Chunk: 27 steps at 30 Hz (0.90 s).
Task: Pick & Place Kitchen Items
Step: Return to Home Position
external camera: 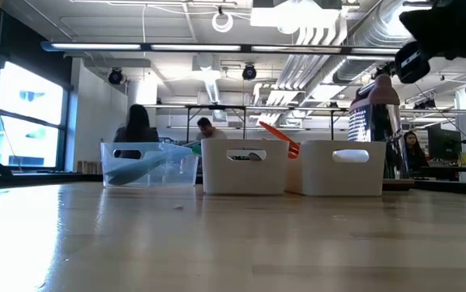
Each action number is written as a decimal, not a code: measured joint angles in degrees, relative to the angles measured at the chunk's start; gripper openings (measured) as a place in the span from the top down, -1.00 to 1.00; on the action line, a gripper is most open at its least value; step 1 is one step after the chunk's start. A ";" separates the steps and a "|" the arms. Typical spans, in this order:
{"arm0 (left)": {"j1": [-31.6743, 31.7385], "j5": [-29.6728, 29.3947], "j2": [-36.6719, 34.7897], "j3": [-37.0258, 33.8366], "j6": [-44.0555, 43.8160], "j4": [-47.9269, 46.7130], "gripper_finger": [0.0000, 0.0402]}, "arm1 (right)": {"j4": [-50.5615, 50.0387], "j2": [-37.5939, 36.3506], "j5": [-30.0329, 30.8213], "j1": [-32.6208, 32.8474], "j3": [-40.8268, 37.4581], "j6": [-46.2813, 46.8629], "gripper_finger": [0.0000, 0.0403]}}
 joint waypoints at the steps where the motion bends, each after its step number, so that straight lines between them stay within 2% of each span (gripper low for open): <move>1: -0.57 0.70 -2.22 -4.15 1.05 5.25 1.00 | 1.92 0.08 1.56 0.02 -1.06 -0.29 0.98; 6: -0.77 4.49 -10.49 -19.89 5.61 26.32 1.00 | 5.06 0.10 9.62 0.15 -4.98 -1.92 0.98; 10: -0.75 8.33 -14.94 -32.86 10.28 43.93 1.00 | 5.28 0.53 13.76 1.66 -6.14 -2.08 0.98; 13: -0.76 10.10 -17.28 -40.57 11.73 53.68 1.00 | 5.27 0.62 16.31 3.48 -6.14 -2.13 0.98; 23: -0.75 19.85 -19.13 -60.63 13.56 86.19 1.00 | 4.21 0.64 21.57 9.42 -6.19 -3.19 0.98; 27: -0.73 20.43 -19.56 -65.69 13.42 90.18 1.00 | 2.83 0.69 23.90 10.95 -6.19 -3.61 0.98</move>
